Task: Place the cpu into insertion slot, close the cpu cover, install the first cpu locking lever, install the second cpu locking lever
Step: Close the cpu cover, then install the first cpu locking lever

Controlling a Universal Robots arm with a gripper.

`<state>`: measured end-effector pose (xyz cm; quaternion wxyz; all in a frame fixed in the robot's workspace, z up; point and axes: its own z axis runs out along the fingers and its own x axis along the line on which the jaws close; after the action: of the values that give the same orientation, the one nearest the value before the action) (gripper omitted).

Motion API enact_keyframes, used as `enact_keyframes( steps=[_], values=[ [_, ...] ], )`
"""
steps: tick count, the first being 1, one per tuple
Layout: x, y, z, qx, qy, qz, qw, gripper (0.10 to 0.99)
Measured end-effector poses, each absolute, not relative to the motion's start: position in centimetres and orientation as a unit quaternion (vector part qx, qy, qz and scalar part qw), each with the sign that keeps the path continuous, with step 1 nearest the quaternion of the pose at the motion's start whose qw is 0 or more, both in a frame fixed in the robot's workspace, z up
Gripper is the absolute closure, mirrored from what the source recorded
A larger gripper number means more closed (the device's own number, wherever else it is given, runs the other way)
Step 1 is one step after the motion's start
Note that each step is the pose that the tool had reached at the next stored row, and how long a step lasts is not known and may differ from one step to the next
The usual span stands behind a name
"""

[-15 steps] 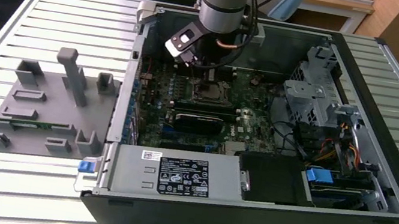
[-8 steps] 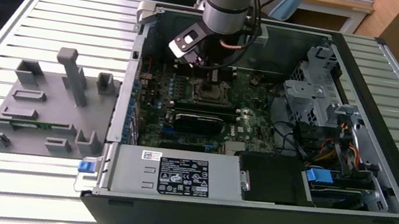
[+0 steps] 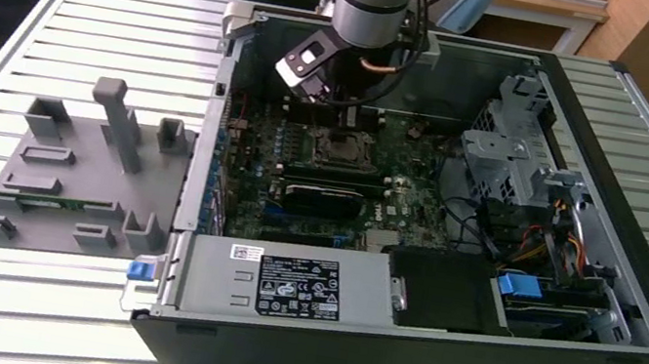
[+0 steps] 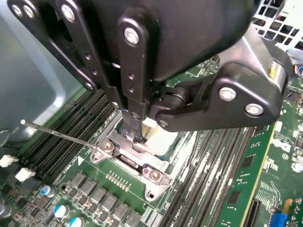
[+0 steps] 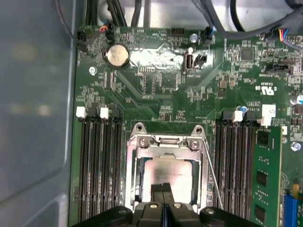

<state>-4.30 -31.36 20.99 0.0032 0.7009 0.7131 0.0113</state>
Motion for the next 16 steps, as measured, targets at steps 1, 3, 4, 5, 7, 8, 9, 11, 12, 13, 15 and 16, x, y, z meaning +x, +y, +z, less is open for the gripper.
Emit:
enact_keyframes(
  steps=[1, 3, 4, 5, 7, 8, 9, 11, 12, 13, 15, 16],
  values=[
    [-4.22, -31.37, 20.98, 0.701, 0.713, 0.011, 0.003, 0.98],
    [-4.05, -31.37, 20.99, 0.701, 0.713, 0.011, 0.003, 0.98],
    [-3.96, -31.37, 20.99, 0.701, 0.713, 0.011, 0.003, 0.98],
    [-3.86, -31.37, 20.98, 0.701, 0.713, 0.011, 0.003, 0.98],
    [-3.69, -31.37, 20.98, 0.701, 0.713, 0.011, 0.003, 0.98],
    [-3.63, -31.37, 20.98, 0.701, 0.713, 0.011, 0.003, 0.98],
    [-3.59, -31.37, 20.98, 0.701, 0.713, 0.011, 0.003, 0.98],
    [-3.5, -31.36, 20.98, 0.701, 0.713, 0.011, 0.003, 0.98],
    [-3.47, -31.37, 20.98, 0.701, 0.713, 0.011, 0.003, 0.98],
    [-3.46, -31.36, 20.98, 0.701, 0.713, 0.011, 0.003, 0.98],
    [-3.45, -31.36, 20.98, 0.701, 0.713, 0.011, 0.003, 0.98],
    [-3.45, -31.36, 20.99, 0.701, 0.713, 0.011, 0.003, 0.98]
  ],
)
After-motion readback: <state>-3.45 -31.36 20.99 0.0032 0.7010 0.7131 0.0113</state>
